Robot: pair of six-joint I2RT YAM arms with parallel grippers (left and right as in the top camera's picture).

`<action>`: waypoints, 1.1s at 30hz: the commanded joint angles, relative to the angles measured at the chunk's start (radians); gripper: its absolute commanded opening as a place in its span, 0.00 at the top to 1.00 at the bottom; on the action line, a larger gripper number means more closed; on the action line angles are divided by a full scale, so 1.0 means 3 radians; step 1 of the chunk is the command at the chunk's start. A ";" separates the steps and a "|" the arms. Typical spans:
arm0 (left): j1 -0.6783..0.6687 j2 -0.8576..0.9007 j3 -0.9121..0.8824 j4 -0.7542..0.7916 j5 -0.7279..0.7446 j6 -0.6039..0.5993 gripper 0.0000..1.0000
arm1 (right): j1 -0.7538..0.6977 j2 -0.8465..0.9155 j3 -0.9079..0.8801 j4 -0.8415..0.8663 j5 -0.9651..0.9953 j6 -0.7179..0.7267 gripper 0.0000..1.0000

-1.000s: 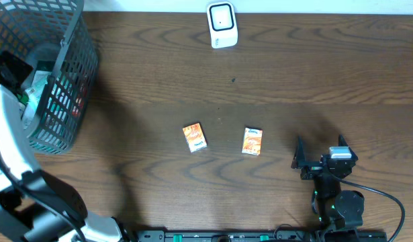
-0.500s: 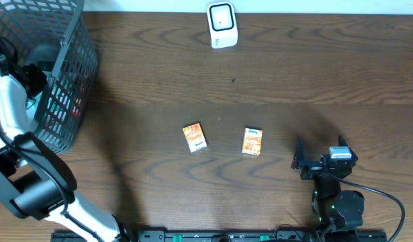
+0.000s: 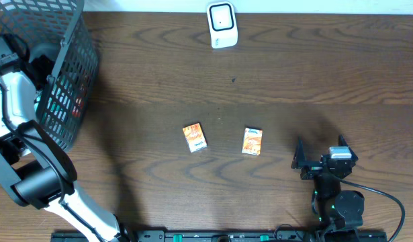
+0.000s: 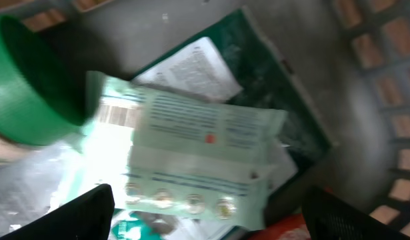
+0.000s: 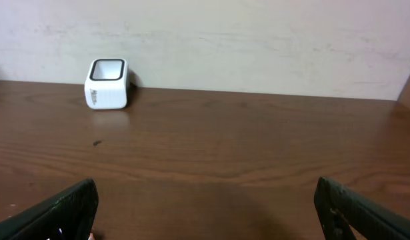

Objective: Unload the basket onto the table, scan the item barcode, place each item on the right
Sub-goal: 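Reach the left gripper into the basket and grasp the mint-green wipes pack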

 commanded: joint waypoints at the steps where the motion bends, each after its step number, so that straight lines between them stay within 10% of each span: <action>1: -0.0106 0.0062 0.0023 0.0031 -0.0159 -0.0420 0.09 | -0.0019 -0.0018 -0.0003 -0.0009 -0.0004 -0.0017 0.01; 12: -0.0174 0.0025 0.0042 -0.0019 -0.0392 -0.1536 0.02 | -0.0019 -0.0018 -0.0003 -0.0009 -0.0004 -0.0017 0.01; 33: 0.0013 0.0036 0.1115 -0.0895 -0.0231 -0.1041 0.11 | -0.0019 -0.0018 -0.0003 -0.0009 -0.0004 -0.0017 0.01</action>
